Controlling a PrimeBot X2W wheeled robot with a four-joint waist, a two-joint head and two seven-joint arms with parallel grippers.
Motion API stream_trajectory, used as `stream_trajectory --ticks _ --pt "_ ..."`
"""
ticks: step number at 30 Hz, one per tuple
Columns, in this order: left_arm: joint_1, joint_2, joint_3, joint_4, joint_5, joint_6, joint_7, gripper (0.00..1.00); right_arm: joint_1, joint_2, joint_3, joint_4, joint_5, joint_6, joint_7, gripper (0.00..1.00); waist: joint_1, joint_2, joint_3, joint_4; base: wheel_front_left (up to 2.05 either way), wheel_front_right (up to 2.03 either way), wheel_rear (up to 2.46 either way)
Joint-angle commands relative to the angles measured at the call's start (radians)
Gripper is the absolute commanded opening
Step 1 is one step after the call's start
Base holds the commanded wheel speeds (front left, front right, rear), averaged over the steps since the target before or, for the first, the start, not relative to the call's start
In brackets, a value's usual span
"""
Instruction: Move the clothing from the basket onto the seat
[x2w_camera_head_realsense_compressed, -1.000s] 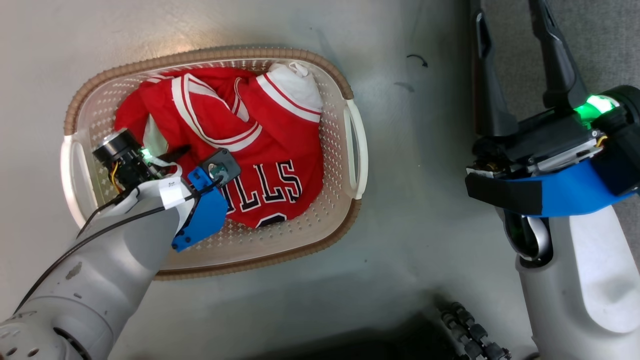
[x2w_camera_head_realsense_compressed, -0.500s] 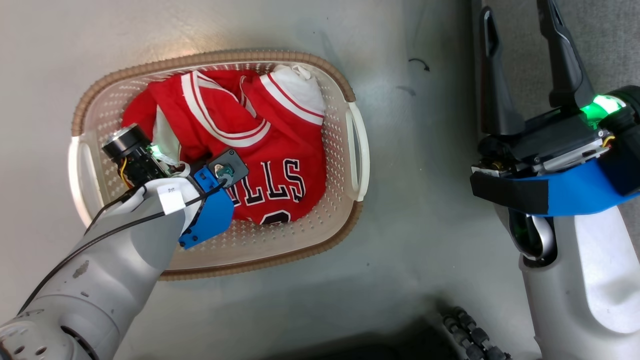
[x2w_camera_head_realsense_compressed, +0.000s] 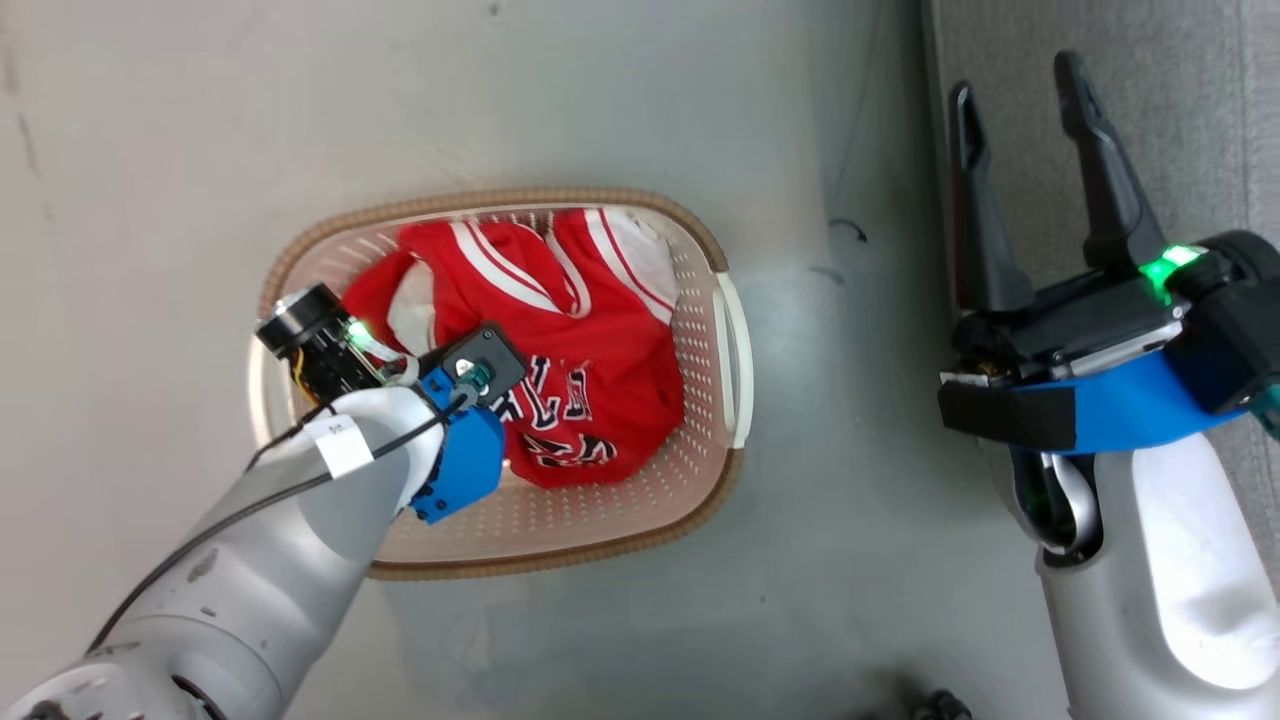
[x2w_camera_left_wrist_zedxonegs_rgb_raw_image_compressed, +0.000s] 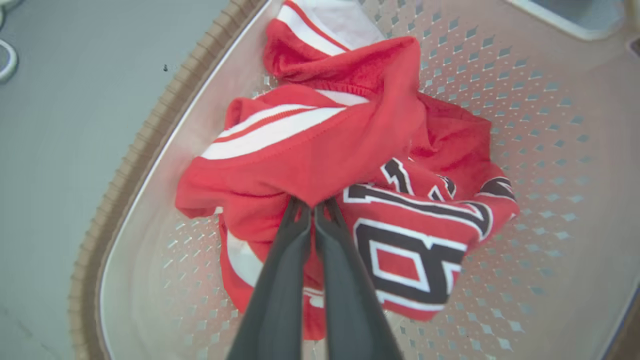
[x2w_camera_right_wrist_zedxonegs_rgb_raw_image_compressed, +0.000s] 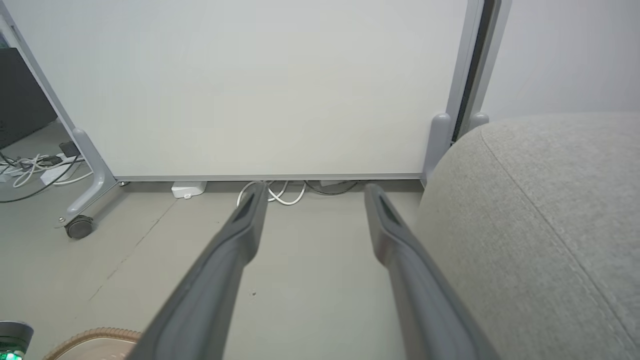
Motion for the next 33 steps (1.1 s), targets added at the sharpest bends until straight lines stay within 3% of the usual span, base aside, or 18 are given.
stream_trajectory --ticks 1,10,17,33 --pt "0.012 -0.009 0.003 0.001 -0.012 -0.001 -0.015 0.00 0.021 -0.004 -0.004 0.007 -0.004 0.000 -0.004 1.00 0.0000 0.0000 -0.060 0.027 0.00 0.00 0.00" --pt "0.072 -0.033 0.047 -0.034 -0.060 0.010 -0.047 0.00 0.093 -0.004 -0.021 0.048 -0.014 0.000 -0.004 1.00 0.0000 0.0000 -0.221 0.069 0.00 0.00 0.00" --pt "0.136 -0.009 0.110 -0.163 -0.062 0.036 -0.047 0.00 0.159 -0.004 -0.038 0.073 -0.021 0.000 -0.004 1.00 0.0000 0.0000 -0.346 0.097 0.00 0.00 0.00" --pt "0.269 0.039 0.349 -0.427 -0.026 0.066 -0.048 0.00 0.292 -0.004 -0.046 0.104 -0.013 0.000 -0.004 1.00 0.0000 0.0000 -0.575 0.135 0.00 0.00 0.00"
